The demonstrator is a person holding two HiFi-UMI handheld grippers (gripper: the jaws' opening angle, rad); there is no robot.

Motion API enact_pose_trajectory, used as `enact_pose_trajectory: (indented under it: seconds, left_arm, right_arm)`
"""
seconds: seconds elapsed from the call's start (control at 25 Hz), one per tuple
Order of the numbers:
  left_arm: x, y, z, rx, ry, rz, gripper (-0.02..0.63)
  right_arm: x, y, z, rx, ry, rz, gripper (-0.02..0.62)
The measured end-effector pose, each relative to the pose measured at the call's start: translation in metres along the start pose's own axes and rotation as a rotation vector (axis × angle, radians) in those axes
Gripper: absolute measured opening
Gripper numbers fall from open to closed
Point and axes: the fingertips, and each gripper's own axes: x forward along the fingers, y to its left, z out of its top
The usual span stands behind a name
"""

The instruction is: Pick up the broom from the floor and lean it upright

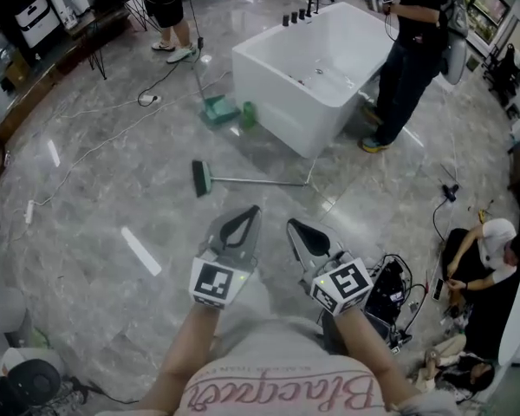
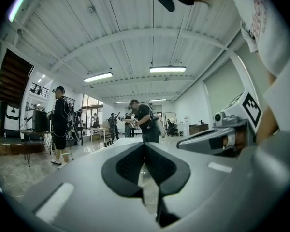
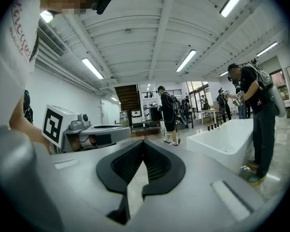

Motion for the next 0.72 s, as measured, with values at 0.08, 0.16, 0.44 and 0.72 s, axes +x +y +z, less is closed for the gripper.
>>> enact_pose_trajectory:
  seconds: [0.08, 0.16, 0.44, 0.72]
  left_arm:
    - [0.015, 0.020, -0.005, -0.013, 0.017, -0.017, -0.002]
    - [0.028, 0.038, -0.011, -0.033, 0.030, -0.025, -0.002]
    - [0.069, 0.070, -0.035, -0.083, 0.064, -0.019, -0.002]
    - [0.136, 0.075, -0.049, -0.075, 0.105, -0.037, -0.002]
  right_arm:
    - [0.021, -0.011, 0.002, -0.001, 0.016, -0.009, 0.002]
    - [0.036, -0.022, 0.003, -0.006, 0.033, -0.020, 0.002]
    - [0.067, -0.075, -0.001, 0.039, 0.063, -0.055, 0.002]
    - [0.102, -0.130, 0.000, 0.035, 0.079, 0.005, 0.002]
